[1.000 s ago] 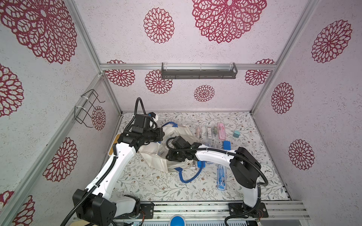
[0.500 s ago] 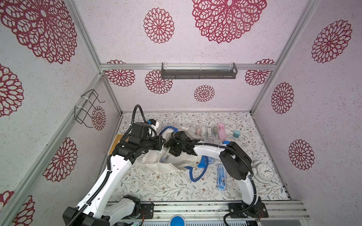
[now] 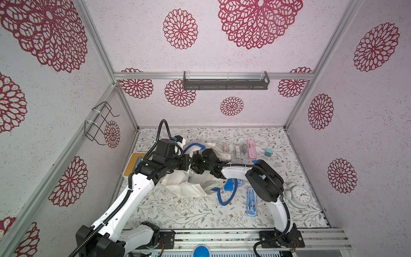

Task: Take out the compass set from the canvas bag
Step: Adjust the canvas bag at the center of the board.

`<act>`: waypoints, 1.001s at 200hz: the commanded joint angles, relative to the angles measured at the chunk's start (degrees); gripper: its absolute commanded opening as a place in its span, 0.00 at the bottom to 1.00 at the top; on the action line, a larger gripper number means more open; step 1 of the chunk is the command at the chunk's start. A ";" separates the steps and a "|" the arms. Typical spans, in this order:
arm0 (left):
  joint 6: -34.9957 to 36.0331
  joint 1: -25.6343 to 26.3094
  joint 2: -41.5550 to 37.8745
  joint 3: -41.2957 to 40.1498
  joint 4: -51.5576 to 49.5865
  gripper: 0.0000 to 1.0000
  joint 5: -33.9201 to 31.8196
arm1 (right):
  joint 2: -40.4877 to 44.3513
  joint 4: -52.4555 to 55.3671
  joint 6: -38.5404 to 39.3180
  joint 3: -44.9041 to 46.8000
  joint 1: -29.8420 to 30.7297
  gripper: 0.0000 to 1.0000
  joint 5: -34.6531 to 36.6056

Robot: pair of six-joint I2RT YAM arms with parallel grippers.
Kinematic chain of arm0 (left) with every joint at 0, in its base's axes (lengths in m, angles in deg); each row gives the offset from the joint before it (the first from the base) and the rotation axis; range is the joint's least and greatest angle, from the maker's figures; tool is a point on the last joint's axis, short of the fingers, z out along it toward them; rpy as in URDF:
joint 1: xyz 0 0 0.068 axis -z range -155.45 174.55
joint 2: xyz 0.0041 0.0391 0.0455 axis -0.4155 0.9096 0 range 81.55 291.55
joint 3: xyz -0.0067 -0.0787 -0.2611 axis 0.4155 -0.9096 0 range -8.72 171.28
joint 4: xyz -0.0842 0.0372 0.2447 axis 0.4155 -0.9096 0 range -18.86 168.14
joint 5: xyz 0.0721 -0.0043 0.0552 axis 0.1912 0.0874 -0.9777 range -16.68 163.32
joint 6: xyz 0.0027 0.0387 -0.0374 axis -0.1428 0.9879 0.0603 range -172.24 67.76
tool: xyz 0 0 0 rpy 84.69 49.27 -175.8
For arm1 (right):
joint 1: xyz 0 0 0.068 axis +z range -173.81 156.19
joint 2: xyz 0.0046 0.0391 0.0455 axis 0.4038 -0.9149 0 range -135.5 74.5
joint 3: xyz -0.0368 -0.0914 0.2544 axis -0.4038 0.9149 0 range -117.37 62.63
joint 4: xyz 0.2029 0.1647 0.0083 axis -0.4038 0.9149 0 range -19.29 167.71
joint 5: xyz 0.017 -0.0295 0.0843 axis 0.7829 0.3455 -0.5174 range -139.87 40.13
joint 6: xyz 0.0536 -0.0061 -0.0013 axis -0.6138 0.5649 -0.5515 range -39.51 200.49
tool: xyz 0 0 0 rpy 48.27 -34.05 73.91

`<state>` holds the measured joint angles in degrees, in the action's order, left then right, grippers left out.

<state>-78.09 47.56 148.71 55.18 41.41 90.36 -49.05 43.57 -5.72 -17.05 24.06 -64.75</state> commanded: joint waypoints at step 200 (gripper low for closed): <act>10.24 5.86 1.80 8.39 1.43 0.00 -22.06 | 5.02 18.03 3.30 -2.32 -4.55 0.64 5.14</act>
<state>-66.15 51.43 150.59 61.48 37.60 68.24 -46.99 58.37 -3.14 -18.80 22.07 -62.28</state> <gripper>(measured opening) 0.063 0.641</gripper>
